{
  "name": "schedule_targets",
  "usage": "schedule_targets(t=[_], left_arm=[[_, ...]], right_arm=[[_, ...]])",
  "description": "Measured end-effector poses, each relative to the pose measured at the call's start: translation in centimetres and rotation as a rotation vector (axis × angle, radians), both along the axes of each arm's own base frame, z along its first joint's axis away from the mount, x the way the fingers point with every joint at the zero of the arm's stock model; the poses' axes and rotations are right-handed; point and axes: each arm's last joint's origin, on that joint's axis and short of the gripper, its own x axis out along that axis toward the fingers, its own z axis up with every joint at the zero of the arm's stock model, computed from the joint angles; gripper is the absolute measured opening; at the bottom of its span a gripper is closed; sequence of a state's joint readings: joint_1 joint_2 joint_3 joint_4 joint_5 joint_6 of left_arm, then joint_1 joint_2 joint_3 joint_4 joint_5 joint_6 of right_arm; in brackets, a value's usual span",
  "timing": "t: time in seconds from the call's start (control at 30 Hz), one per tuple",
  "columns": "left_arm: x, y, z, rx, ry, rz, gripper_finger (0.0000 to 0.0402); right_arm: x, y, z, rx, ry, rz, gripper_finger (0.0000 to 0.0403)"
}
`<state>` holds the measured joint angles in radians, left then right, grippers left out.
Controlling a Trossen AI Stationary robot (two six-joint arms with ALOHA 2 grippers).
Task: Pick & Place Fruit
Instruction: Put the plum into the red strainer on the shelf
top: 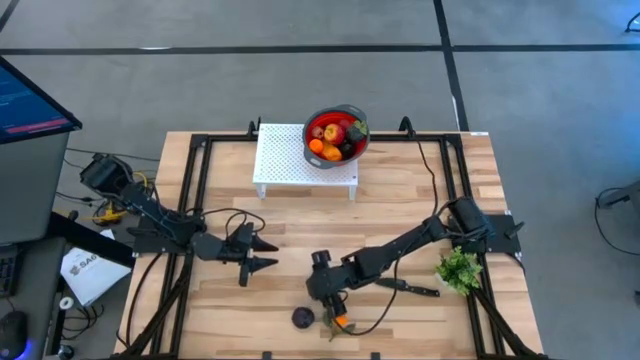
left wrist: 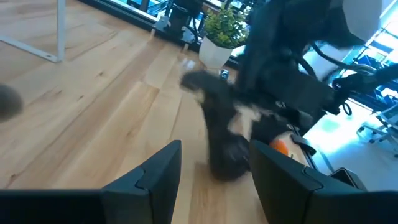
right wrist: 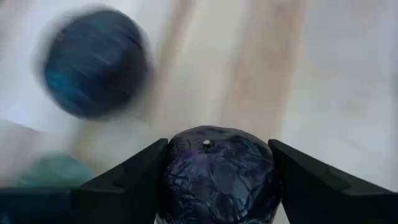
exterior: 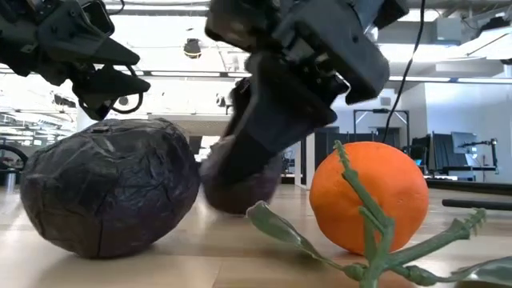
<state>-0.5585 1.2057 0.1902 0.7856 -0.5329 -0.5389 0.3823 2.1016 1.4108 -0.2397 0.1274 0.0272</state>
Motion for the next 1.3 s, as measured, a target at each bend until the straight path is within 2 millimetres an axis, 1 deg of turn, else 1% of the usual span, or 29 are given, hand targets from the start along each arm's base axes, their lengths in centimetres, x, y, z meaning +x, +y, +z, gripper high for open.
schedule_targets(t=[0.07, 0.17, 0.3, 0.4, 0.47, 0.6, 0.7, 0.77, 0.83, 0.9, 0.97, 1.07, 1.3], left_arm=[[-0.1, -0.1, 0.0, 0.0, -0.001, -0.006, 0.0181], [-0.1, -0.2, 0.1, -0.003, -0.005, -0.013, 0.0181], [-0.1, -0.2, 0.2, -0.008, -0.015, -0.014, 0.0181], [-0.1, -0.2, 0.2, -0.004, -0.02, -0.016, 0.0181], [-0.1, -0.2, 0.2, 0.003, -0.022, -0.016, 0.0181], [-0.1, -0.2, 0.3, 0.033, -0.03, 0.003, 0.0181], [0.0, -0.1, 0.3, 0.062, -0.034, 0.022, 0.0181], [0.0, -0.1, 0.4, 0.078, -0.038, 0.02, 0.0181], [0.0, -0.1, 0.4, 0.08, -0.039, 0.02, 0.0181], [0.0, -0.1, 0.4, 0.082, -0.04, 0.023, 0.0181], [0.0, -0.1, 0.4, 0.082, -0.041, 0.024, 0.0181], [0.0, -0.1, 0.4, 0.081, -0.042, 0.024, 0.0181], [0.0, -0.1, 0.4, 0.081, -0.043, 0.024, 0.0181]], right_arm=[[-0.2, -0.7, 1.1, -0.044, -0.019, -0.045, 0.025], [-0.4, -2.3, 4.4, -0.096, -0.097, -0.124, 0.0249], [-0.8, -5.5, 8.9, -0.131, -0.205, -0.209, 0.0249], [-1.4, -8.7, 12.4, -0.161, -0.301, -0.308, 0.025], [-1.9, -11.3, 14.3, -0.178, -0.35, -0.385, 0.025], [-2.8, -16.6, 16.7, -0.182, -0.41, -0.531, 0.025], [-3.6, -20.5, 17.6, -0.195, -0.427, -0.641, 0.025], [-4.0, -22.6, 17.7, -0.201, -0.423, -0.7, 0.025], [-4.3, -24.3, 17.7, -0.209, -0.417, -0.742, 0.025], [-4.7, -25.5, 17.6, -0.229, -0.396, -0.763, 0.0251], [-5.0, -26.3, 17.4, -0.241, -0.375, -0.779, 0.0251], [-5.4, -26.9, 17.2, -0.249, -0.339, -0.794, 0.0251], [-6.1, -27.3, 16.5, -0.26, -0.251, -0.803, 0.0251]])
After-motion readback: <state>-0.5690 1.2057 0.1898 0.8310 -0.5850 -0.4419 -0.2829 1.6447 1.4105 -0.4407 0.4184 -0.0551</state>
